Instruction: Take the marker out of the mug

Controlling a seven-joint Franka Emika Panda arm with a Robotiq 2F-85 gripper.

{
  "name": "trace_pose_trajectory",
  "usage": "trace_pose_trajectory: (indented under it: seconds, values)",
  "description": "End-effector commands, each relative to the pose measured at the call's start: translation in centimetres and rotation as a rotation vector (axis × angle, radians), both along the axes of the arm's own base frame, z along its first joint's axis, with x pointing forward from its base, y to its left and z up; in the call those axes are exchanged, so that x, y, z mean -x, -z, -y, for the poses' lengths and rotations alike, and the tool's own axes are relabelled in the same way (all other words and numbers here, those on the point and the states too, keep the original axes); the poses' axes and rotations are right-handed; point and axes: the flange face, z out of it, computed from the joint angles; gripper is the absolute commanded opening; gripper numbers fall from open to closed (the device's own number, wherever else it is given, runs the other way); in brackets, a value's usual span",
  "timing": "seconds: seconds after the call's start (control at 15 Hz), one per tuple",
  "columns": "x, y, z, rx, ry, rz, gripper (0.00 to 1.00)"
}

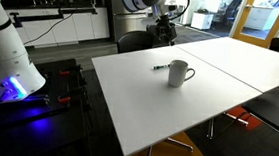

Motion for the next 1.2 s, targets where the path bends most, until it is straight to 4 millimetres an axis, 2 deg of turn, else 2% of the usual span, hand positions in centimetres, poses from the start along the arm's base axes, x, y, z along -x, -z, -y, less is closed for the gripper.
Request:
trace_pose_trajectory:
  seconds: [0.0, 0.73, 0.8, 1.13]
  values:
    - [1.0, -2.5, 0.3, 0.027, 0.05, -0.02, 1.0]
    - [2.5, -7.4, 0.4, 0.022, 0.066, -0.027, 1.0]
    - [1.2, -6.1, 0.6, 0.014, 0.049, -0.019, 1.0]
    - [1.5, -6.6, 0.6, 0.011, 0.049, -0.016, 1.0]
